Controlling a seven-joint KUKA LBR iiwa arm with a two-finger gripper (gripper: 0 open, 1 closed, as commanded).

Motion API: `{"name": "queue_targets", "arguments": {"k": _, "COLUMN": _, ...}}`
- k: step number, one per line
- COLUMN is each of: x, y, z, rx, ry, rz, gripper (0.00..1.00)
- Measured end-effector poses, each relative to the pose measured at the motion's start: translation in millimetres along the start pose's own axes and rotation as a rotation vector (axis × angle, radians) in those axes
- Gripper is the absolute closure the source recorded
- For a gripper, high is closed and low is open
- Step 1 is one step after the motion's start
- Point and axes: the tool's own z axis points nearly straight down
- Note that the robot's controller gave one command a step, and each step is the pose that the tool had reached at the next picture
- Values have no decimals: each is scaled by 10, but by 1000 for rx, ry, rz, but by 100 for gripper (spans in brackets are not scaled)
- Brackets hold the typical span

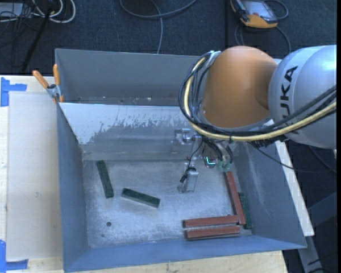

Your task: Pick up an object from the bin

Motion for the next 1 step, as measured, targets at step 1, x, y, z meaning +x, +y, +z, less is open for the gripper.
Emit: {"name": "queue_targets", "arguments": {"k": 1, "x": 238, "y": 749, "z": 1703, "rx": 0, "ry": 1, "rz": -39, "gripper": 0}}
